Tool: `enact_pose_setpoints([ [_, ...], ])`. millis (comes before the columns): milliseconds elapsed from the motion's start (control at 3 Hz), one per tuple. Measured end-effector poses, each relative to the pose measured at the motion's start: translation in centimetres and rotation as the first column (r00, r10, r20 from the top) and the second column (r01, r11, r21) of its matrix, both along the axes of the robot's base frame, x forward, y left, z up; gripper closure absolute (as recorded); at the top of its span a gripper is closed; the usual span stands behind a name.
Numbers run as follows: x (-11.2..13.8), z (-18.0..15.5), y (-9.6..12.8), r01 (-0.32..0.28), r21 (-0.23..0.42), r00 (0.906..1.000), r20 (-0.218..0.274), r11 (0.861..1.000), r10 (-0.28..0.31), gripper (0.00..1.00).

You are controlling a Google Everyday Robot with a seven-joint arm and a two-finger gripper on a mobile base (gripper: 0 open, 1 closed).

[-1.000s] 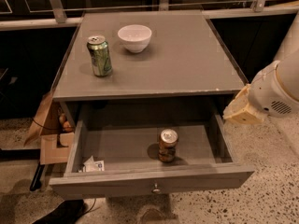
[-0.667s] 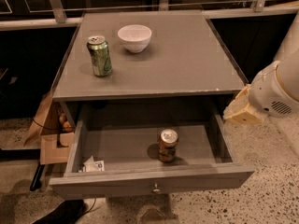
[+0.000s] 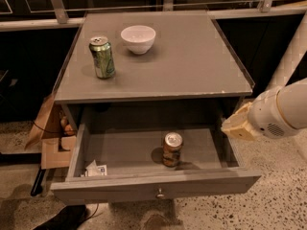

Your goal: Pick orange can from top drawer and place on counter

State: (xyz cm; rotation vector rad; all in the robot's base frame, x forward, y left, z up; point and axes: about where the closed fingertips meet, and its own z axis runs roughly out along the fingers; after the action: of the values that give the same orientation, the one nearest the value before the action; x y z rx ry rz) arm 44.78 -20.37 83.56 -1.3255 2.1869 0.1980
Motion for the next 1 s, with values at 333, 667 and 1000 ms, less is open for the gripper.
enact_pose_setpoints([
  [333,0.7,-2.5,2.0,0.01,0.092,0.9999,0.005,0.996,-0.01,1.0],
  [667,1.0,-4.9,4.7,-0.015,0.171,0.9998,0.017,0.985,0.012,1.0],
  [1000,1.0,-7.2,7.0,-0.057,0.217,0.9979,0.042,0.974,0.049,1.0],
])
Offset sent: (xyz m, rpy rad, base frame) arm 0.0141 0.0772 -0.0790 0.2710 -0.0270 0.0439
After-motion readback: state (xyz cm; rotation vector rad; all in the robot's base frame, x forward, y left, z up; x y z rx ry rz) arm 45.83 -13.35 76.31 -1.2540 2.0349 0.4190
